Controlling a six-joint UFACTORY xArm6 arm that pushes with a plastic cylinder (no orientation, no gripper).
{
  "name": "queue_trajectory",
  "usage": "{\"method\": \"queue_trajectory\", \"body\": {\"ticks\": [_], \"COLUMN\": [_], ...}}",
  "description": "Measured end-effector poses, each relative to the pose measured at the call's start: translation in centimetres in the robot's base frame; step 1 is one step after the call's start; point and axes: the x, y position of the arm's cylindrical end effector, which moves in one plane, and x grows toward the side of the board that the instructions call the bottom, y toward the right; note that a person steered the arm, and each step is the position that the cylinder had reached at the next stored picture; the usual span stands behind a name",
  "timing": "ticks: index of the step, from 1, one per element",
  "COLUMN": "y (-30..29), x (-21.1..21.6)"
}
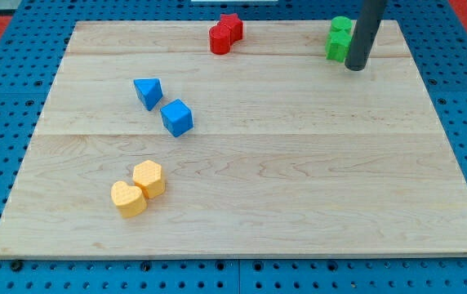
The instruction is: Slide the blue cube into the blue triangle
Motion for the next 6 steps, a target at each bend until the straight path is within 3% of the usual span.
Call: {"method": "queue_trajectory", "body": {"ticks": [6], "y": [-1.8], "x": [4.2]}}
